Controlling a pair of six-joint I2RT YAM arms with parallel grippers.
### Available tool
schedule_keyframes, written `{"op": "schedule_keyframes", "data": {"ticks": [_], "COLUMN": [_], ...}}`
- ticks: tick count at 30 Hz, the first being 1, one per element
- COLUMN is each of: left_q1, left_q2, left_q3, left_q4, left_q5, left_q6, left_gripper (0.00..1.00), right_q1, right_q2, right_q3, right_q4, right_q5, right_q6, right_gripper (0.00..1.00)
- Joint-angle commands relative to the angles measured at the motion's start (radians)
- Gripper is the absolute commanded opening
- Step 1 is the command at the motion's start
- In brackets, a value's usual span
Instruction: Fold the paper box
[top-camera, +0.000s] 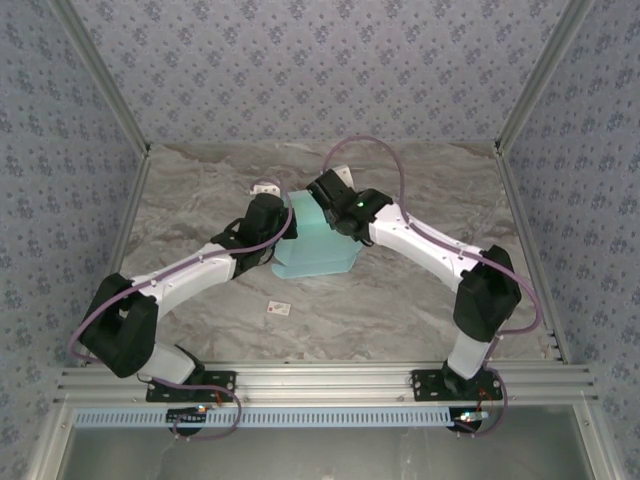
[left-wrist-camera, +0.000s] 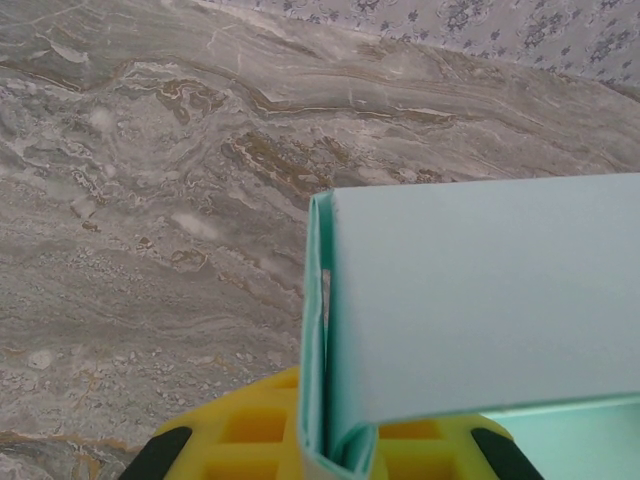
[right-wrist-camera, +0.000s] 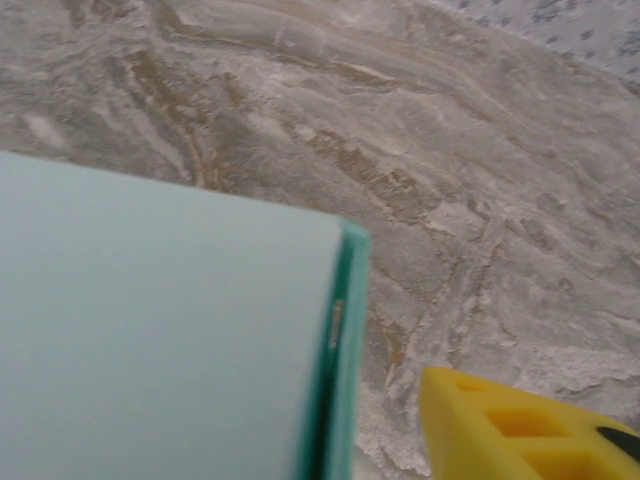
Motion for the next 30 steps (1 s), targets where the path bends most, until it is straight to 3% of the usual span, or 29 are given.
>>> {"op": "schedule_keyframes", "data": {"ticks": [1, 8, 14, 24, 30], "left_q1": [-0.003, -0.003, -0.002, -0.003, -0.004], "left_q2": [-0.001, -0.004, -0.005, -0.015, -0.021], "left_q3": [0.004, 0.004, 0.001, 0.0, -0.001], "left_q4": [0.018, 0.013, 0.014, 0.015, 0.015], "left_q5": [0.016, 0.015, 0.015, 0.019, 0.021], "left_q6": [0.006, 0.008, 0.006, 0.005, 0.006], "left_gripper": [0.0, 0.0, 0.0, 0.0, 0.0], "right_q1": [-0.006, -0.019, -0.05, -0.054, -0.041], "right_q2": [-0.041, -0.108, -0.171, -0.111, -0.058], "right_q3": [-0.017, -0.035, -0.086, -0.074, -0.026], "right_q4": [0.021, 0.042, 0.049, 0.049, 0.026], "right_q5": [-0.109, -0.177, -0.195, -0.16, -0.091], "right_q6": [-0.019, -0.031, -0.012, 0.012, 0.016], "right_gripper": [0.59, 0.67, 0.66, 0.53, 0.37]}}
